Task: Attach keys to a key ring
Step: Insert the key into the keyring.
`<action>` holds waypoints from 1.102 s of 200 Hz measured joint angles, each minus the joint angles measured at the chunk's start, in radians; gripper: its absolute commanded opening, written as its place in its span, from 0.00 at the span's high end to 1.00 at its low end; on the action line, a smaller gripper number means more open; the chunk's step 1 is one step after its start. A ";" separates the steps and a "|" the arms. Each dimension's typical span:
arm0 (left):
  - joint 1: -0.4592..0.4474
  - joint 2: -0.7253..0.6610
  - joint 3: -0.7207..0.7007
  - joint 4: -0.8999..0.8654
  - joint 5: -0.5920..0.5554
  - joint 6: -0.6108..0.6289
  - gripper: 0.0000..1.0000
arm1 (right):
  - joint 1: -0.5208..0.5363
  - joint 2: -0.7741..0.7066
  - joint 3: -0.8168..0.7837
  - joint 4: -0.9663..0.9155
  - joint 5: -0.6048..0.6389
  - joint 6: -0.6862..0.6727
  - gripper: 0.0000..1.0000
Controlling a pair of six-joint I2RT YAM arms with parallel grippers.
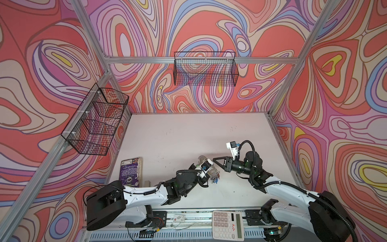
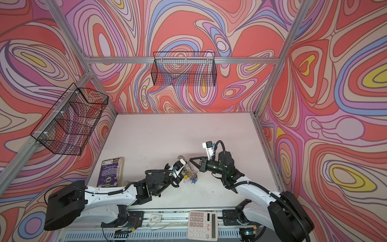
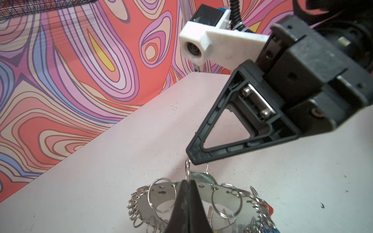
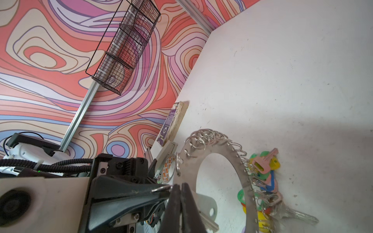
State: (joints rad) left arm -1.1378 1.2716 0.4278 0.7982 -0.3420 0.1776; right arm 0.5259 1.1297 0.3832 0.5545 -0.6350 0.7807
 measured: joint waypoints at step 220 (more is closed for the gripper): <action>0.005 0.050 -0.046 0.200 -0.016 -0.027 1.00 | -0.229 0.016 0.054 -0.101 -0.068 -0.060 0.45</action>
State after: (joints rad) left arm -1.1332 1.3220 0.3817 0.9985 -0.3580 0.1505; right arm 0.2974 1.1461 0.4370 0.4530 -0.7025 0.7208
